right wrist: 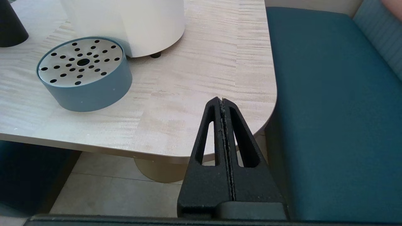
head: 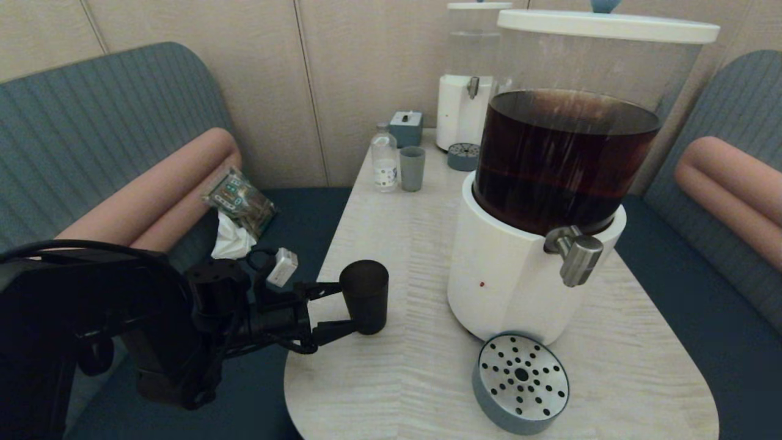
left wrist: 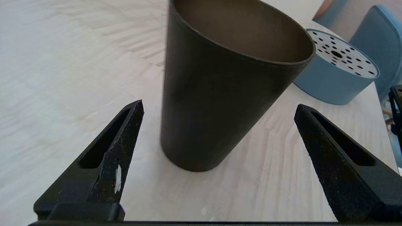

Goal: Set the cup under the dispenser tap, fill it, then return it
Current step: Pick up the cup

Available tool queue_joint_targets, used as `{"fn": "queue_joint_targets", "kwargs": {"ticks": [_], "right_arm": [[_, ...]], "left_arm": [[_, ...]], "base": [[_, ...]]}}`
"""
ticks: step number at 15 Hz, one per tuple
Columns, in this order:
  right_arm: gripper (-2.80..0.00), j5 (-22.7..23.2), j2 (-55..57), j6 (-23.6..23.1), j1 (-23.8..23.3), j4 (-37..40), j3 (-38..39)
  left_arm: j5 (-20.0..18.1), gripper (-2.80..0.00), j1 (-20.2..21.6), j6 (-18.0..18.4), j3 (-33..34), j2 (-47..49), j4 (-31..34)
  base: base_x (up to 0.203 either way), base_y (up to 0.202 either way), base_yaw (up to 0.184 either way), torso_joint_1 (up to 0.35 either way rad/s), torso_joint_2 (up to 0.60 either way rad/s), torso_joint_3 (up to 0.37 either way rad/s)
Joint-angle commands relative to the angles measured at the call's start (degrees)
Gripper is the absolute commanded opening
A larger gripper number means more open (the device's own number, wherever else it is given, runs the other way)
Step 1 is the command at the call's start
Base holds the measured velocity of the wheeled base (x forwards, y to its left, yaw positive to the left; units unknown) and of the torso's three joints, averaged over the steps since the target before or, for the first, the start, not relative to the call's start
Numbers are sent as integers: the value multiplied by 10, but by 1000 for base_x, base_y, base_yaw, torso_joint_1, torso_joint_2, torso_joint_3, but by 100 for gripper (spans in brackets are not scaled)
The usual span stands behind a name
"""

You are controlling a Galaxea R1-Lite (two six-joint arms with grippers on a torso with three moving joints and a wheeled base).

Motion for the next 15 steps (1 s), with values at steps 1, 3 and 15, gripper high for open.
{"fn": "queue_joint_targets", "kwargs": {"ticks": [1, 3, 15], "right_arm": [[-280, 0, 1, 0, 0, 0, 0], [-280, 1, 1, 0, 0, 0, 0], [-280, 1, 0, 0, 0, 0, 0]], "left_arm": [[-2, 0, -11, -1, -1, 2, -5], [-2, 0, -15, -3, -10, 2, -5], [26, 0, -24, -7, -54, 36, -5]], "base": [[0, 0, 0, 0, 0, 0], [0, 0, 0, 0, 0, 0], [0, 0, 0, 0, 0, 0]]}}
